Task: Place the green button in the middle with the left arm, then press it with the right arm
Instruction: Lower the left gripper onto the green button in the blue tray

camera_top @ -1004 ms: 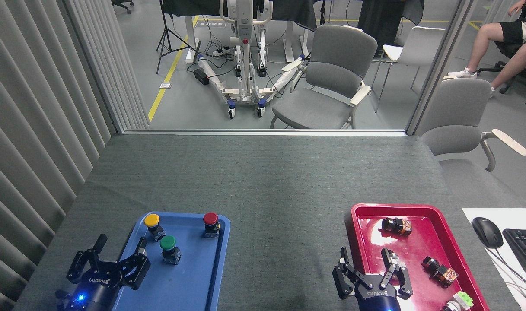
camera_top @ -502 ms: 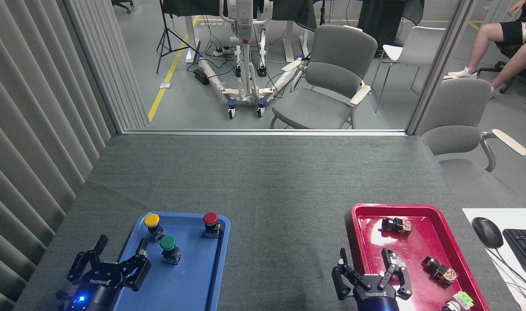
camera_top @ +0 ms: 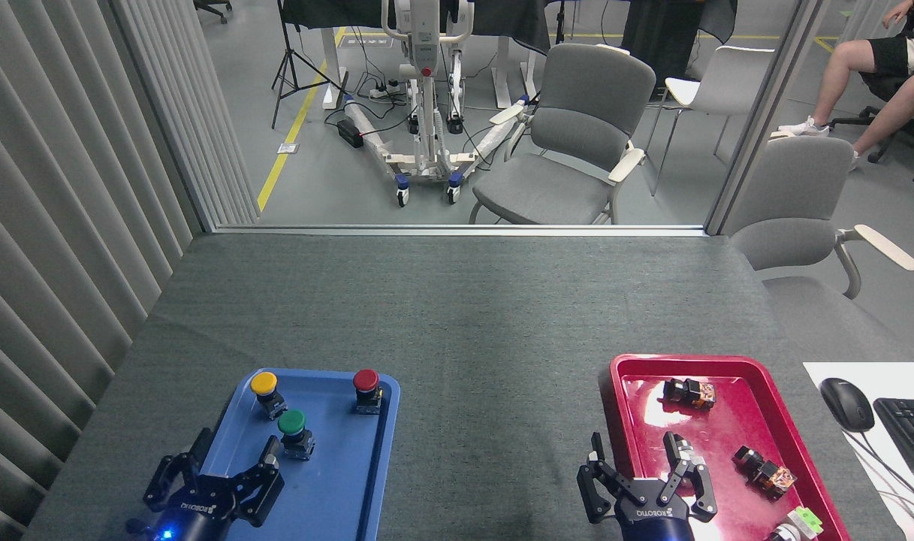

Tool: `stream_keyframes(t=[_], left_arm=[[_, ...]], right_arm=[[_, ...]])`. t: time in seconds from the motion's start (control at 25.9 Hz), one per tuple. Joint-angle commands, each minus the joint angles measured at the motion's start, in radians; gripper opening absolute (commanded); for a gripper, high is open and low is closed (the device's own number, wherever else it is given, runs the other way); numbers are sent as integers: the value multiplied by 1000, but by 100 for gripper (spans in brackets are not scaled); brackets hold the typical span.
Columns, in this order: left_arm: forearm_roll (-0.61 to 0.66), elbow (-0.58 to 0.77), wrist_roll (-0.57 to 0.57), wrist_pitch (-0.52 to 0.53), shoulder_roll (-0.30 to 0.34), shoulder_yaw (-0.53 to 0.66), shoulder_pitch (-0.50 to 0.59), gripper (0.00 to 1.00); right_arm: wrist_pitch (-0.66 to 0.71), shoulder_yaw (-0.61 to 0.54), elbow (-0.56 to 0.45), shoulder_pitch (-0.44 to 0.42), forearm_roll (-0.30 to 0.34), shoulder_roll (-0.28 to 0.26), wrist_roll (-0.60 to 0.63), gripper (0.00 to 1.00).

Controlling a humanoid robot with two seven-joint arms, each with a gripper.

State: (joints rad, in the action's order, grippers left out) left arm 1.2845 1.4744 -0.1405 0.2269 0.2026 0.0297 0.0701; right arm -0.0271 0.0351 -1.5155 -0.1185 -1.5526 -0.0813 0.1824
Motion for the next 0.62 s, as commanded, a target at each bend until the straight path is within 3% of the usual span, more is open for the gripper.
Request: stream_keyframes(t=[0.0,0.39,0.58], left_arm=[[9,-71,-2,-6,-2,-47,-24,99],[18,-186,-21,-15,-11,-114,-62,99],[21,-309,-25,-14,-25,-163,-148,99]], right_arm=[[-2,0,0,2,3,-2,-3,99],[-7,-4,1,3,6,-2,-1,99],[-4,-3,0,0,6,-14,-1,99]])
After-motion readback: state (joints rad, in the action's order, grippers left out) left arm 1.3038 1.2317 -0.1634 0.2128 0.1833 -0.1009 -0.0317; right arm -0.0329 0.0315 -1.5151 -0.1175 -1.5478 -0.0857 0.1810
